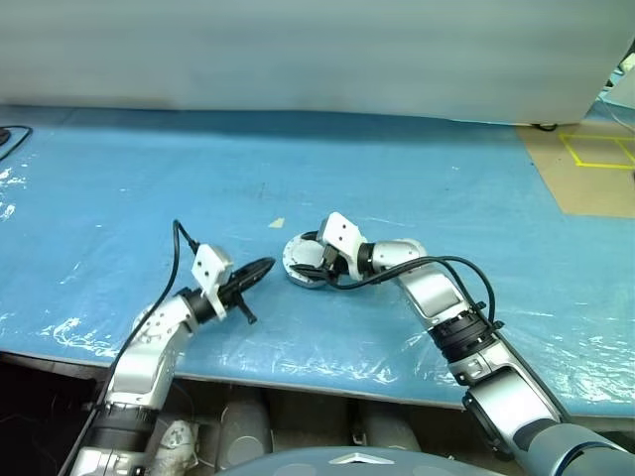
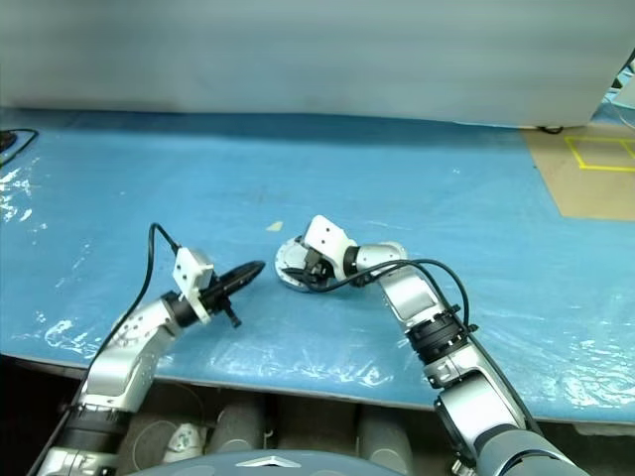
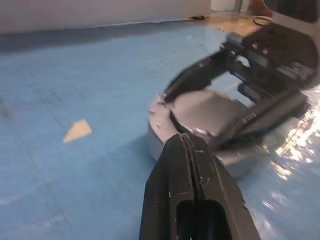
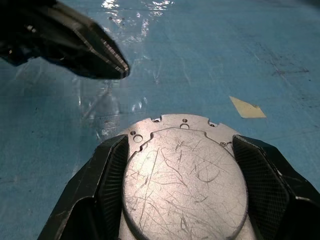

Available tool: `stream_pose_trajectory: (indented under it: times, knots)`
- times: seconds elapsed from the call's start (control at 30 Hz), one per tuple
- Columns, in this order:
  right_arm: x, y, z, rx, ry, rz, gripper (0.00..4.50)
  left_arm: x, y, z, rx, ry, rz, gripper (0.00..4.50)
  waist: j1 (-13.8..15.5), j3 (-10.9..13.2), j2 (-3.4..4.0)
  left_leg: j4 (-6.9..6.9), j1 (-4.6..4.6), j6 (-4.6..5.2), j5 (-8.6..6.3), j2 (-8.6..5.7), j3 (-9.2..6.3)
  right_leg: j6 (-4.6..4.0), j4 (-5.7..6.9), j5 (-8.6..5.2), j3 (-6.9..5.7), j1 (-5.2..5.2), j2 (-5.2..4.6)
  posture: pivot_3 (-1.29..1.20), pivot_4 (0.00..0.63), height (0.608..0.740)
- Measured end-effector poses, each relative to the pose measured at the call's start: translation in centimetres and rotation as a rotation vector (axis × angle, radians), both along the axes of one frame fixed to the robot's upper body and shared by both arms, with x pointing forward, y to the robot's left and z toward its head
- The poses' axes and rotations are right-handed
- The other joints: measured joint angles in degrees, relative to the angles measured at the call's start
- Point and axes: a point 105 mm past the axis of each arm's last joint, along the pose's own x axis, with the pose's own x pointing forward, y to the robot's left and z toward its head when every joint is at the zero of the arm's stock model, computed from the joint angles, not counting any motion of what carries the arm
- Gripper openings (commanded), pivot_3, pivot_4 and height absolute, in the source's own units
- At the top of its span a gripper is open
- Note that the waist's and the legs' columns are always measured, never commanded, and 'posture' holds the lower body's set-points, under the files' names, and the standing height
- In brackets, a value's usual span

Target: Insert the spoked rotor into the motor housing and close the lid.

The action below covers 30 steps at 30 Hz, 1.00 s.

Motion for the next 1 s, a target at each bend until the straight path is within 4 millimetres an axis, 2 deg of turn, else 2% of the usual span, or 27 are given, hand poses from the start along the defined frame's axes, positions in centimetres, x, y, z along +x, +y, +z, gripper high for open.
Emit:
stream_pose_trajectory:
  times: [0.17,0.33,0.5,0.6,0.7,0.83,1.0]
  knots:
    - [0.0,0.1,0.2,0.018,0.015,-0.002,3.00,1.1,-1.1,0.9,0.044,-0.020,-0.018,0.00,0.00,0.00,-0.01,0.00,-0.02,0.00,0.00,-0.05,-0.04,0.00,-0.01,0.01,0.05,-0.03,0.00,0.00,0.150,0.740]
    - [0.1,0.3,0.3,0.033,0.027,-0.012,3.00,1.4,-2.2,-0.9,0.109,0.061,-0.042,0.00,-0.17,0.00,-0.01,-0.02,-0.13,0.00,0.00,-0.05,-0.04,0.00,-0.03,0.01,0.06,-0.18,0.01,0.00,0.150,0.740]
    - [0.3,0.2,0.3,0.032,0.029,-0.027,3.00,1.6,-2.4,-1.2,0.206,0.074,-0.032,0.00,-0.02,-0.01,-0.01,-0.03,-0.02,0.00,0.00,-0.11,-0.05,0.01,-0.03,0.00,0.07,-0.07,-0.04,0.00,0.150,0.740]
    - [0.3,0.2,0.3,0.032,0.028,-0.030,3.00,1.5,-2.6,-1.3,0.220,0.074,-0.039,0.00,0.01,-0.01,-0.01,-0.03,-0.01,0.00,0.00,-0.17,-0.09,0.33,-0.03,-0.19,0.11,-0.06,-0.09,0.00,0.150,0.740]
    - [0.3,0.2,0.4,0.045,0.033,-0.032,3.00,1.2,-2.4,-1.7,0.243,0.091,-0.042,0.00,0.00,-0.03,0.01,-0.05,-0.03,0.00,0.00,-0.17,-0.09,0.28,-0.03,-0.16,0.11,-0.09,-0.08,0.00,0.150,0.740]
    - [0.4,0.1,0.6,0.068,0.049,-0.039,4.38,0.9,-2.7,-1.7,0.235,0.102,-0.054,0.00,0.03,-0.04,-0.01,-0.11,-0.04,0.00,0.00,-0.18,-0.09,0.06,-0.09,-0.03,0.10,-0.09,-0.08,0.00,0.150,0.740]
    - [0.4,0.1,0.7,0.085,0.059,-0.042,4.48,0.8,-2.8,-1.6,0.230,0.105,-0.064,0.00,0.08,-0.04,-0.01,-0.25,-0.10,0.00,0.00,-0.19,-0.09,0.05,-0.33,-0.03,0.08,-0.09,-0.09,0.00,0.150,0.740]
